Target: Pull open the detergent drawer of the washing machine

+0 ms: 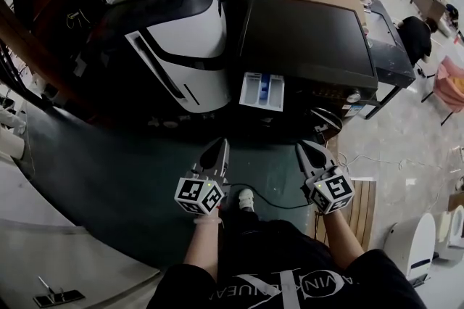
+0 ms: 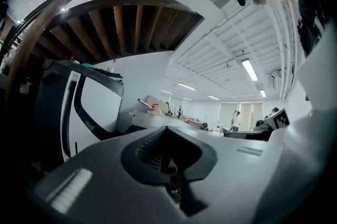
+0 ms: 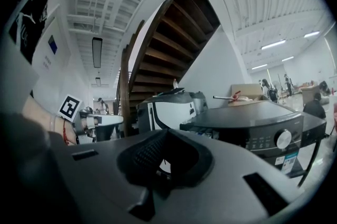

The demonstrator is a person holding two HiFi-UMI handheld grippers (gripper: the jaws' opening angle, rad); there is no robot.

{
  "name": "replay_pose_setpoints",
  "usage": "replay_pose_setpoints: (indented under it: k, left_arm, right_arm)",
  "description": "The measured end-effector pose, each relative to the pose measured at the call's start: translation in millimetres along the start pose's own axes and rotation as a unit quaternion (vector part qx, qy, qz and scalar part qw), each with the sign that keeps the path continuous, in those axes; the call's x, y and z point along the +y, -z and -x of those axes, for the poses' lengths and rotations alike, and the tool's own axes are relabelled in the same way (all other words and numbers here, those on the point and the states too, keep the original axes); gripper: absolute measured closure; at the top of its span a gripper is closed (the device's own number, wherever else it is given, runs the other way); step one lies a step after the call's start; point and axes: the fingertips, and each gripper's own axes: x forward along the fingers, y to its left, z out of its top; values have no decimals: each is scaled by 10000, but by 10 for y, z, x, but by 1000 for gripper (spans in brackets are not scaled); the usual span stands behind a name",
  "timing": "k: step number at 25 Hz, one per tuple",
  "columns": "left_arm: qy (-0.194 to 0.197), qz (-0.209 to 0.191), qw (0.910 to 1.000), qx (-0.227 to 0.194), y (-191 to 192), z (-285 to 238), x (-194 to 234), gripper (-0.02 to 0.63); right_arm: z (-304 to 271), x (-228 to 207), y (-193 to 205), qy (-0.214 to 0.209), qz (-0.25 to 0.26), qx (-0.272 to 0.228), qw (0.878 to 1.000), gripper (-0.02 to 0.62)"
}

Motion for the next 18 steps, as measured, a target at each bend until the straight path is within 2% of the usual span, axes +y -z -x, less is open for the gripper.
replay_pose_setpoints:
  k: [9, 18]
  left_arm:
    - [-43, -28, 10000, -38, -107, 82, 10, 597]
    - [12, -297, 9996, -32, -247, 27, 25, 597]
  right_arm:
    - [22, 18, -121, 25, 4, -101, 9999, 583]
    - [-31, 21, -256, 12, 68, -226, 9997, 583]
